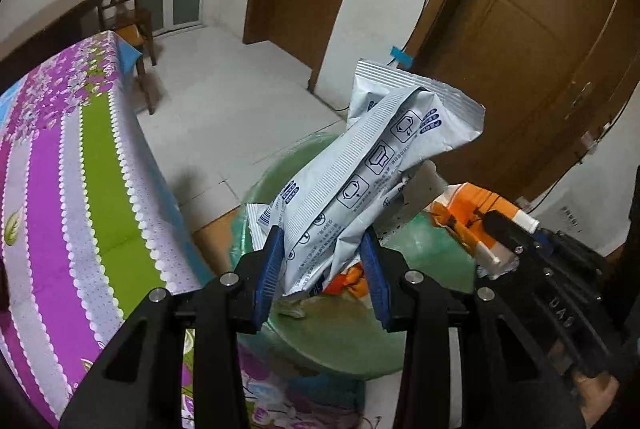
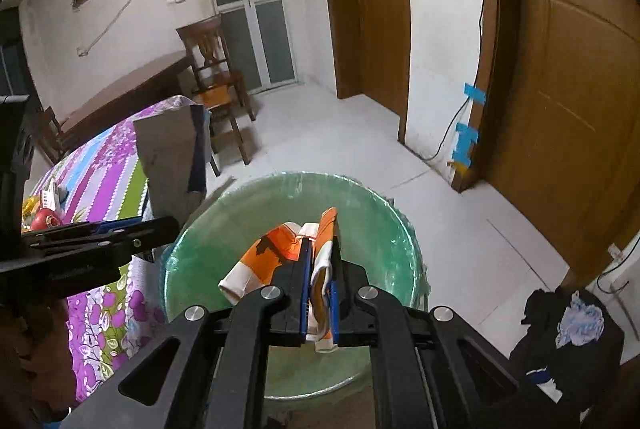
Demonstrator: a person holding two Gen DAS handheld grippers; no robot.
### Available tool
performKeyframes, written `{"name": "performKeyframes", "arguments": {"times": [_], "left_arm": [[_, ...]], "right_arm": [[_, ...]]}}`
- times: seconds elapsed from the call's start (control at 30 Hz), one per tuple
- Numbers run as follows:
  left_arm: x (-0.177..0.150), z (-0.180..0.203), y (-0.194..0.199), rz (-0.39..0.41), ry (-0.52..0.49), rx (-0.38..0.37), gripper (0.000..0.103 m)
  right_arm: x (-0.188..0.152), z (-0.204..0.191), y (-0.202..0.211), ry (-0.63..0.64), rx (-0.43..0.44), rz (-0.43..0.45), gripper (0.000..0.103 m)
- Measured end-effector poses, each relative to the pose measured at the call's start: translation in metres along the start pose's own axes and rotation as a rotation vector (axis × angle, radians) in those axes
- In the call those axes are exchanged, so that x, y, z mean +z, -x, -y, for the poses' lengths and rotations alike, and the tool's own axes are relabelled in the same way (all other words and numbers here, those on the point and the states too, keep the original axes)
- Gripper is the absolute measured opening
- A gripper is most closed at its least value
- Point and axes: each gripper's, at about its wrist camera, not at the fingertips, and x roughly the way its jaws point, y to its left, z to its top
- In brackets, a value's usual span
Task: Collect trash
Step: 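Carry the wrapper and silver bag to the green bin and open both tools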
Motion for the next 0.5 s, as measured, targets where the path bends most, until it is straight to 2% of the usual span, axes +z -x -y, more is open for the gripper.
{"name": "performKeyframes", "arguments": {"times": [0.23, 0.5], "left_arm": [[-0.0004, 0.0066, -0.0120, -0.033, -0.009, -0.001, 0.038], [0.0001, 0.0054, -0.0099, -0.027, -0.020, 0.003, 0.040]], "right_arm": [[-0.0058, -0.0081, -0.0059, 0.001, 0.001, -0.003, 0.008], [-0.0053, -0.0020, -0.0041, 0.006, 0.005, 0.003, 0.008]]}}
